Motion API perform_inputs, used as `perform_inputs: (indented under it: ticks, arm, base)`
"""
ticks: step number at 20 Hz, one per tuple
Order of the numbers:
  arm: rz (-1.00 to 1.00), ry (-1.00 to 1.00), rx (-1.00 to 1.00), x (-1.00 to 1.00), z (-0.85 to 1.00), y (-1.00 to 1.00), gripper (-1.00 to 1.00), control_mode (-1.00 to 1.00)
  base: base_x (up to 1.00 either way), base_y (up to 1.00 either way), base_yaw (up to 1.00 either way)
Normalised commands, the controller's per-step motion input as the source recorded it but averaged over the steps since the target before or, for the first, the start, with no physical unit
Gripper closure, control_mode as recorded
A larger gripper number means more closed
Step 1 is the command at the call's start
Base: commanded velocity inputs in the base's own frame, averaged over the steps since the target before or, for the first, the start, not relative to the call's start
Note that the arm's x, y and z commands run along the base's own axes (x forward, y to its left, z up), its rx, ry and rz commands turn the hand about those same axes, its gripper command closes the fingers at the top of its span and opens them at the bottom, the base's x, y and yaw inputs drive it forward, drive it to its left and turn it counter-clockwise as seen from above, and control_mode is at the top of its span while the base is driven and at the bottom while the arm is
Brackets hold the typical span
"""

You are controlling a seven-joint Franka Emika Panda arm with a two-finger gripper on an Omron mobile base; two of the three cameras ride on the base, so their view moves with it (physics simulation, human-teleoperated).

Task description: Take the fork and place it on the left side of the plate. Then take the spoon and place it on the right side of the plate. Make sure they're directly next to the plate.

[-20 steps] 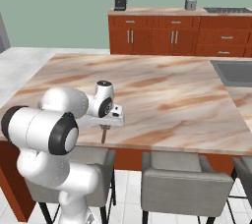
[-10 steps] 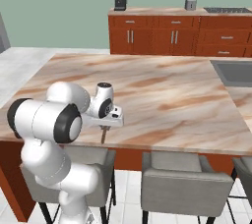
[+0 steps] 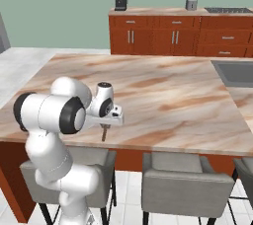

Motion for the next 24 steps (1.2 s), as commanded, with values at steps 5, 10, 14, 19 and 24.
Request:
perform_inputs:
  ticks: [5,10,14,19,24]
  arm:
    - [0.00,0.00,0.00,0.27,-0.10,0.05,1.00,-1.00]
    - [0.00,0.00,0.00,0.07,-0.25,0.08,1.00,-1.00]
    - [0.00,0.00,0.00,0.01,-0.24,0.05,1.00,-1.00]
    - [0.00,0.00,0.00,0.01,-0.21,0.02,1.00,-1.00]
    - [0.00,-0.01,0.00,-0.02,-0.15,0.11,-1.00,-1.00]
  base:
    - [0.00,0.00,0.00]
    - [0.00,0.00,0.00]
    - [0.00,0.00,0.00]
    - [0.00,0.00,0.00]
    - [0.00,0.00,0.00]
